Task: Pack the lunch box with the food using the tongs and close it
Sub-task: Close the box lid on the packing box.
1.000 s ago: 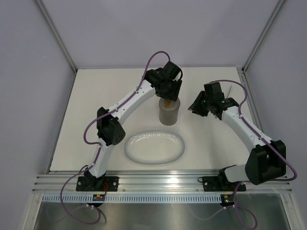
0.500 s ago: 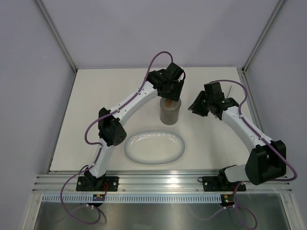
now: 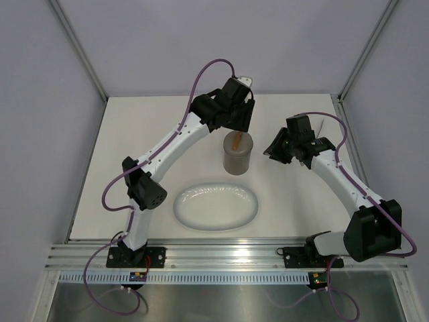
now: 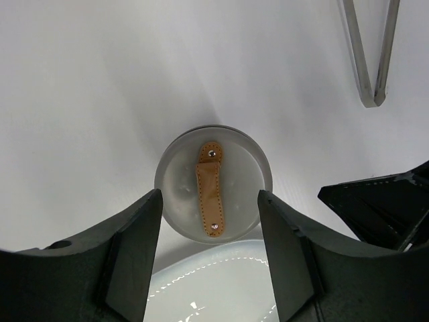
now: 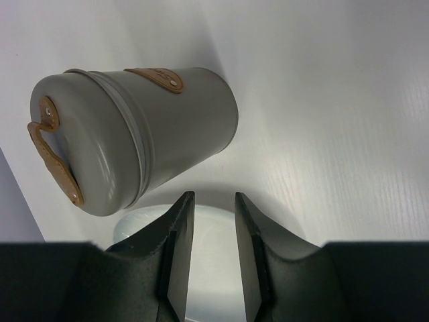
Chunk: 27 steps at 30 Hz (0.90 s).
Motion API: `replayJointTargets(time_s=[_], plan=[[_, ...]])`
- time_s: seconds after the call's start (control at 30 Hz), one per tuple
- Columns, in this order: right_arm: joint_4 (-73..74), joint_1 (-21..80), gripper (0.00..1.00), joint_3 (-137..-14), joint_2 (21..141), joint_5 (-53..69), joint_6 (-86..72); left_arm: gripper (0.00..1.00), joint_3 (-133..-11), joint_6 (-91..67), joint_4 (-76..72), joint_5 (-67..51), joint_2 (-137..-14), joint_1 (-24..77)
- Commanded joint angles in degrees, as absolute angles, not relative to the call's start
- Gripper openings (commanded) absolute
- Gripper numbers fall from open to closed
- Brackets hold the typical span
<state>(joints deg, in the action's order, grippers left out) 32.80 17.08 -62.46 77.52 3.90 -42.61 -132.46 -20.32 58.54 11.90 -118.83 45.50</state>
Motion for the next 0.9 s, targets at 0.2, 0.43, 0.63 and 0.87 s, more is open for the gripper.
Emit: replayJointTargets(time_s=[0.2,0.43,0.63,0.87], plan=[[32.61,17.05,0.38,-62.85,75.68,2.37,-42.01,0.61,-134.12,-20.13,58.71,12.92,-125.76,45.7],[32.52,17.05,0.38,-62.31,75.15,2.29,-42.1,0.59,-133.33,-20.57,62.75,12.04,-129.9,45.79],[32.61,17.05,0.38,-62.75,74.97,2.46,-42.19,0.59,-133.5,-19.69,59.95,14.85,-122.35,45.79],[33.4,17.05,0.39,-63.37,74.0,1.93,-41.84,0.58,-133.68,-18.46,53.54,18.62,-116.12,46.84]])
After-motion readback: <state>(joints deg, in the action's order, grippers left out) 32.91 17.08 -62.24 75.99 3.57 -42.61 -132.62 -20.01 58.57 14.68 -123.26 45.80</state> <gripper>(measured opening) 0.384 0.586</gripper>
